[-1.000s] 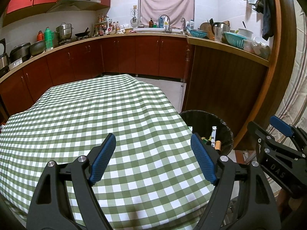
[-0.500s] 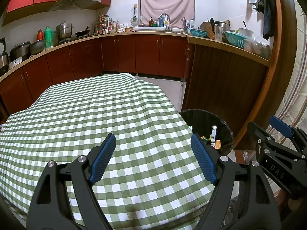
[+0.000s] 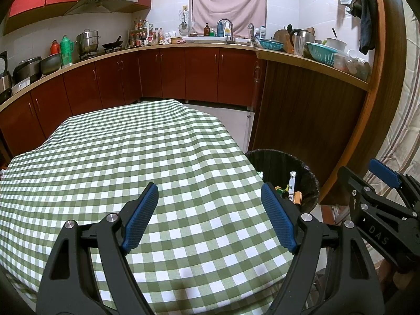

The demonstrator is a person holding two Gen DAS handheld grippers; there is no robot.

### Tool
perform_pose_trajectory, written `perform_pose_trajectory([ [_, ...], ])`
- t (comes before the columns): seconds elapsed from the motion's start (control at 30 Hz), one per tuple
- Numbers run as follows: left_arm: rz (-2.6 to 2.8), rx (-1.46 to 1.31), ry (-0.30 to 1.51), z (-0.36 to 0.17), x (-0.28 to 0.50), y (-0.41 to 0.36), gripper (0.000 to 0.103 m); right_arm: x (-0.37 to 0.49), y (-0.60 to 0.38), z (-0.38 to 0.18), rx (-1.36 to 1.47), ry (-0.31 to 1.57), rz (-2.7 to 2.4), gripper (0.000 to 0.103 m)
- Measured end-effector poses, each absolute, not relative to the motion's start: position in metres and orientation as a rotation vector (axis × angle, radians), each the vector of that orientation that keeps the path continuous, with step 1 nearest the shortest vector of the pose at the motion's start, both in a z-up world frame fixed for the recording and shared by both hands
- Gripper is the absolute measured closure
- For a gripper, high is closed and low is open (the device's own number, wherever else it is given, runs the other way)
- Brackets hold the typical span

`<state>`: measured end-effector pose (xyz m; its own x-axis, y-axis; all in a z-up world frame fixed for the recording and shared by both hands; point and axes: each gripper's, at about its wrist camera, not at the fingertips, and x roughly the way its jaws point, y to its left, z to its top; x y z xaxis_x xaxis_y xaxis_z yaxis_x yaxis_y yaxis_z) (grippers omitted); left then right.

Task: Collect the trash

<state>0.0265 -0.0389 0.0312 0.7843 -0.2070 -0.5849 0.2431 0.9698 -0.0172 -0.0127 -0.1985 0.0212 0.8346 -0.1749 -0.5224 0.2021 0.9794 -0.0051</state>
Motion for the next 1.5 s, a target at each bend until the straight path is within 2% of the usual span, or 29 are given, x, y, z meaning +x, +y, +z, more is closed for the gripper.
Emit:
perform_pose_trajectory([
  [1.5, -0.243, 0.061, 0.627, 0.0268, 0.0243, -0.0406, 0.024, -0.0120, -0.1981, 0.0205, 0.051, 0.551, -0.198, 0.036],
])
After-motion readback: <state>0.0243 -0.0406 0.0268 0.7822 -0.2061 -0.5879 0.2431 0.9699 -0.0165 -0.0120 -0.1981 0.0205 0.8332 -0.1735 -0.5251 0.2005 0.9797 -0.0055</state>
